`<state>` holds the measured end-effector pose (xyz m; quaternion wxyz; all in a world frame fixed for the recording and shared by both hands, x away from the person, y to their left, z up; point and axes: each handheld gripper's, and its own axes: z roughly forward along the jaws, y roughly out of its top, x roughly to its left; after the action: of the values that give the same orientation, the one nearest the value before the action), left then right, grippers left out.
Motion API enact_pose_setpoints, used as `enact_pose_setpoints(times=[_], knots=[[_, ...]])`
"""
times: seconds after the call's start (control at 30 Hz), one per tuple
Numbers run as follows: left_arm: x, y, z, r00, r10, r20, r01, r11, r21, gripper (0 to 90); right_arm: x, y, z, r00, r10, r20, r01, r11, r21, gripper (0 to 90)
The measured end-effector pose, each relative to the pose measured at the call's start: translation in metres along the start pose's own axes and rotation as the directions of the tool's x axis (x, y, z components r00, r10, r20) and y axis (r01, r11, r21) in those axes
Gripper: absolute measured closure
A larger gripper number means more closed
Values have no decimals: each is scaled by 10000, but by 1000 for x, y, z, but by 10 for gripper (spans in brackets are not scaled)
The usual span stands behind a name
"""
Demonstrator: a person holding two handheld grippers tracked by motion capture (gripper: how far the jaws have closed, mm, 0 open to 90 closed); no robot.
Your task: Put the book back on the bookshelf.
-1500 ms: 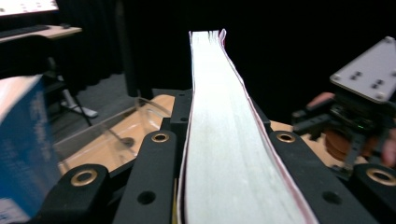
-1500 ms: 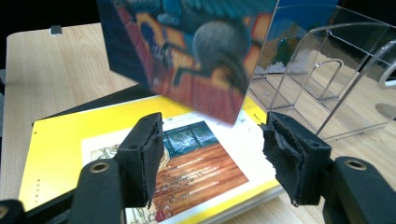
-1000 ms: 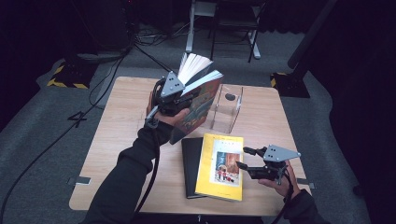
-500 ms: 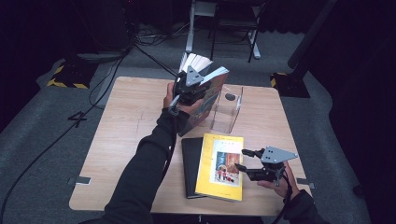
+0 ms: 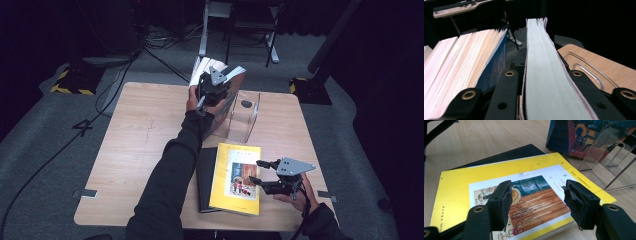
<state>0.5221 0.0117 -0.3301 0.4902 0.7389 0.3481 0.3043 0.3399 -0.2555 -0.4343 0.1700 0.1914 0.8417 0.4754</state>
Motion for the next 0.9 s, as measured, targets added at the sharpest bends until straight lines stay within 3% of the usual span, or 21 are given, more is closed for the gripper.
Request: enact_pose_setpoints(times=[0.27, 0.4, 0.5, 0.63, 0.9], knots=[[-6, -2, 11, 9995, -18, -310, 12, 9998, -209, 732, -1, -1, 1, 9999, -54, -89, 55, 10000, 69, 387], [-9, -3, 10, 9999, -28, -155, 26, 9999, -165, 730, -1, -1, 2, 9999, -86, -75, 87, 9999, 142, 381], [-12, -2, 7, 9993, 260, -252, -259, 9996, 58, 724, 0, -2, 4, 9999, -155, -75, 156, 9996, 237, 378], [-9, -8, 3, 9999, -23, -171, 24, 10000, 15, 724, 1, -2, 6, 9997, -204, -105, 207, 9992, 328, 376], [-10, -17, -6, 9996, -189, -208, 187, 9998, -80, 720, 0, -3, 6, 9997, -208, -139, 214, 9989, 407, 370]])
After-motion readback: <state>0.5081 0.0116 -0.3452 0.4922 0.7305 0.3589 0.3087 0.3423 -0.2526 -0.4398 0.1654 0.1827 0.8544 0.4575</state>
